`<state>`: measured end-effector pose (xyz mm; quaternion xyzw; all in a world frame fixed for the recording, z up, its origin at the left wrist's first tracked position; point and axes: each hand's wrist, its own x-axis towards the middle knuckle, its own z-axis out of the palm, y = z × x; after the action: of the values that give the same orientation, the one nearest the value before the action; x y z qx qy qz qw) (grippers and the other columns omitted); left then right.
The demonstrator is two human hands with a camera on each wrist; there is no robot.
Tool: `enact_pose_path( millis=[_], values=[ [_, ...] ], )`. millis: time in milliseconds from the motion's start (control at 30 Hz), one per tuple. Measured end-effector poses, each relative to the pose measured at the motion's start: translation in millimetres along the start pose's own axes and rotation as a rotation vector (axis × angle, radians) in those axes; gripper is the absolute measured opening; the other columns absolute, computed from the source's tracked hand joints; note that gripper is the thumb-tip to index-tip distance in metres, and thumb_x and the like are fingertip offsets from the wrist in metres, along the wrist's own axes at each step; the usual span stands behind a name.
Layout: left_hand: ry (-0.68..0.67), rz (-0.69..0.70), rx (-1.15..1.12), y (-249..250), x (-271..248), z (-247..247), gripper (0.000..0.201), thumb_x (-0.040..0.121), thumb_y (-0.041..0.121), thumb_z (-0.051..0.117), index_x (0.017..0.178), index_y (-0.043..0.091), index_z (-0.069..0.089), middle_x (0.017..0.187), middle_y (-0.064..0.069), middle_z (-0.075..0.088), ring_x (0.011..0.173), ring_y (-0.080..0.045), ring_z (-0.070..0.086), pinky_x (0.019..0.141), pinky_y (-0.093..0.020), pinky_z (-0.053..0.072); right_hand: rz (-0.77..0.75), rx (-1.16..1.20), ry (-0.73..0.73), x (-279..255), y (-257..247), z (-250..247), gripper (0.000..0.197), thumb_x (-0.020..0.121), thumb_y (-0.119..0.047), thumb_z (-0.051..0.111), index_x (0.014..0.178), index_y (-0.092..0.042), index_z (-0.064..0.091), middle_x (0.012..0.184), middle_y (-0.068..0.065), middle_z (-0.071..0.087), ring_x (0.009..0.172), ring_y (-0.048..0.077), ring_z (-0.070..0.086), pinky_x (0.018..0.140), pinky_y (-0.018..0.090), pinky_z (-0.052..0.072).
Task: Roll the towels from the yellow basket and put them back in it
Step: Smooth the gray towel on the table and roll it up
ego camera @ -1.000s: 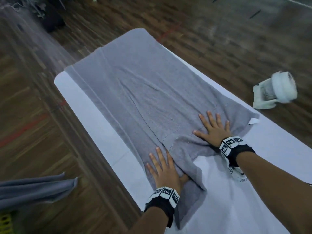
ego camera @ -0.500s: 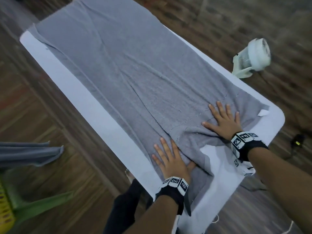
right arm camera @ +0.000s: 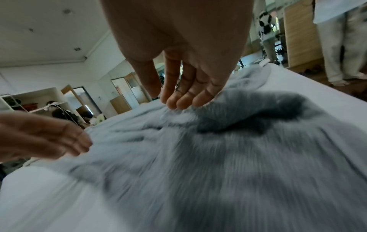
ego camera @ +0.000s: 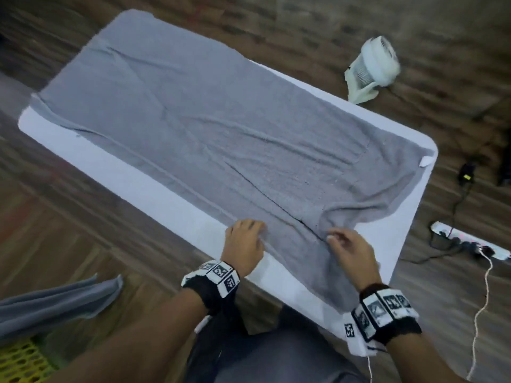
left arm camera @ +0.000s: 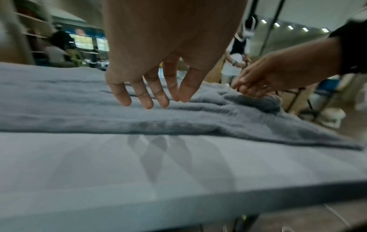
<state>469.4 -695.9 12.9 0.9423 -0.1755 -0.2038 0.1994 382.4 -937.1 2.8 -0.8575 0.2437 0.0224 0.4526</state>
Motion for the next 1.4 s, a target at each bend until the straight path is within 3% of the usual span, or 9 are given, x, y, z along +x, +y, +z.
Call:
enact_pose_path(
  millis=[100,267,367,500,733,933,1067,1267,1400],
  values=[
    [-0.014,0.143,0.107,-49,9,-23,0.035,0.072,0.005,0.063,0.103,0.021,0.065,0.103,0.001,0.064,0.095,-0.028,0.059,0.080,-0.039,0.041,-0.022,-0.137,0.055,-49,2,42,0.015,0.083,-0.027,0.061,0.094,-0.022,0.069,0.095,-0.002,0.062,0.091,0.020,0.059,0.085,0.039,0.049],
    [-0.073,0.420,0.201,-95,33,-48,0.041,0.064,0.007,0.062,0.103,0.021,0.065,0.097,0.002,0.064,0.089,-0.026,0.060,0.078,-0.038,0.049,0.069,-0.171,0.096,-88,-7,101,0.030,0.072,-0.009,0.080,0.099,-0.014,0.071,0.098,-0.002,0.058,0.093,0.024,0.060,0.085,0.016,0.034],
    [-0.118,0.503,0.255,-109,48,-50,0.045,0.062,0.005,0.069,0.104,0.020,0.067,0.097,0.001,0.065,0.088,-0.027,0.062,0.079,-0.039,0.050,0.138,-0.226,0.099,-92,-6,124,0.036,0.067,-0.018,0.076,0.103,-0.014,0.070,0.100,0.003,0.059,0.096,0.031,0.058,0.088,0.023,0.033],
    [-0.167,0.506,0.292,-116,60,-53,0.043,0.065,0.002,0.068,0.103,0.021,0.067,0.094,0.000,0.063,0.087,-0.028,0.060,0.077,-0.040,0.046,0.292,-0.333,0.179,-91,-20,135,0.037,0.068,-0.013,0.079,0.101,-0.025,0.068,0.104,-0.001,0.060,0.099,0.028,0.054,0.083,0.043,0.046],
    [-0.226,0.495,0.336,-115,70,-49,0.037,0.082,0.003,0.050,0.115,0.020,0.055,0.111,0.000,0.054,0.106,-0.027,0.045,0.078,-0.034,0.030,0.367,-0.323,0.223,-86,-35,136,0.028,0.075,-0.013,0.075,0.099,-0.026,0.067,0.105,-0.003,0.060,0.104,0.027,0.052,0.085,0.040,0.040],
    [-0.277,0.467,0.416,-113,72,-50,0.030,0.084,0.004,0.046,0.112,0.016,0.050,0.113,-0.005,0.051,0.106,-0.028,0.045,0.083,-0.036,0.031,0.294,-0.379,0.262,-82,-38,136,0.021,0.071,-0.004,0.075,0.083,-0.020,0.069,0.088,0.001,0.062,0.083,0.030,0.055,0.074,0.043,0.050],
    [-0.275,0.519,0.332,-116,68,-57,0.023,0.085,0.003,0.048,0.103,0.016,0.053,0.102,-0.003,0.056,0.099,-0.027,0.051,0.074,-0.033,0.026,0.236,-0.321,0.205,-87,-44,124,0.015,0.073,-0.002,0.071,0.080,-0.014,0.065,0.083,0.000,0.061,0.082,0.028,0.056,0.075,0.040,0.049],
    [-0.312,0.539,0.182,-128,35,-64,0.015,0.088,0.008,0.051,0.093,0.008,0.064,0.092,-0.009,0.064,0.089,-0.029,0.057,0.071,-0.035,0.043,0.276,-0.219,0.136,-125,-53,123,0.016,0.083,-0.007,0.065,0.095,-0.019,0.066,0.088,-0.007,0.058,0.082,0.011,0.055,0.077,0.025,0.044],
    [-0.319,0.560,0.175,-142,2,-62,0.016,0.087,0.011,0.051,0.091,0.009,0.066,0.089,-0.009,0.064,0.086,-0.029,0.058,0.071,-0.035,0.044,0.308,-0.197,0.137,-155,-46,139,0.013,0.081,-0.009,0.069,0.086,-0.021,0.068,0.083,-0.006,0.059,0.078,0.012,0.056,0.073,0.029,0.047]
  ],
)
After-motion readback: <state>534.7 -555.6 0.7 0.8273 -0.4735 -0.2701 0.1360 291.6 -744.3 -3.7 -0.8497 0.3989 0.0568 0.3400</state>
